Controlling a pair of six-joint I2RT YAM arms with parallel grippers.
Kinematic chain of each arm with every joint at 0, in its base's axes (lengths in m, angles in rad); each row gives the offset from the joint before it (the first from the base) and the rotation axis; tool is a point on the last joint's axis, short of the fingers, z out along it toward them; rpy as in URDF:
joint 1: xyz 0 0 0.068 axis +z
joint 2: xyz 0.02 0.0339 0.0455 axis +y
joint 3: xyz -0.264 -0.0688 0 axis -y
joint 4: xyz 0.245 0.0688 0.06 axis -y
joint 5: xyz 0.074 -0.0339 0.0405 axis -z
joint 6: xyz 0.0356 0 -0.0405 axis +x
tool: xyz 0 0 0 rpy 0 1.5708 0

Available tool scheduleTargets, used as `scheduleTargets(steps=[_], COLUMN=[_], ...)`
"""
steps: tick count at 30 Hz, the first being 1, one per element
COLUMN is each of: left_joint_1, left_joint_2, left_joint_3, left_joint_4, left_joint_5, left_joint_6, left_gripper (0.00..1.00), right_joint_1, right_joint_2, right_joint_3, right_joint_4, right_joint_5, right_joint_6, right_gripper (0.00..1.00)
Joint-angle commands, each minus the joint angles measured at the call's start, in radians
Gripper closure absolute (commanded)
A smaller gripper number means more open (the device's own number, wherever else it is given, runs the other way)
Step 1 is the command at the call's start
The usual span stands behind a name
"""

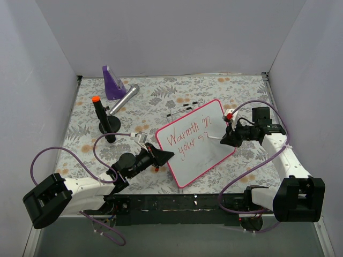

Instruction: Write a sentence on the whiteboard

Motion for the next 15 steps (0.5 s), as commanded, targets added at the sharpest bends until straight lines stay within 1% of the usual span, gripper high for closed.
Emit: scheduleTargets(steps=[1,9,15], left_joint_1=[-0.001,-0.001,-0.001], left_joint_2=[-0.018,-0.004,0.004], left_joint_3=[0.004,0.007,0.01], left_joint_4=[0.088,0.096,0.101], left_joint_5=[0.024,0.03,0.032], left_joint_6=[0.038,0.037,0.037], left_gripper=[1.0,1.0,1.0], right_joint_1=[-0.001,0.007,0.013], right_joint_2=[-0.01,0.004,0.019], right_joint_3=[-0.021,-0.002,0.028], right_joint_4=[-0.043,-0.052,-0.027], right_joint_5=[-0.004,-0.043,-0.063], right_joint_6=[-0.044,-0.038,-0.009], right_gripper=[0.99,0.99,0.99])
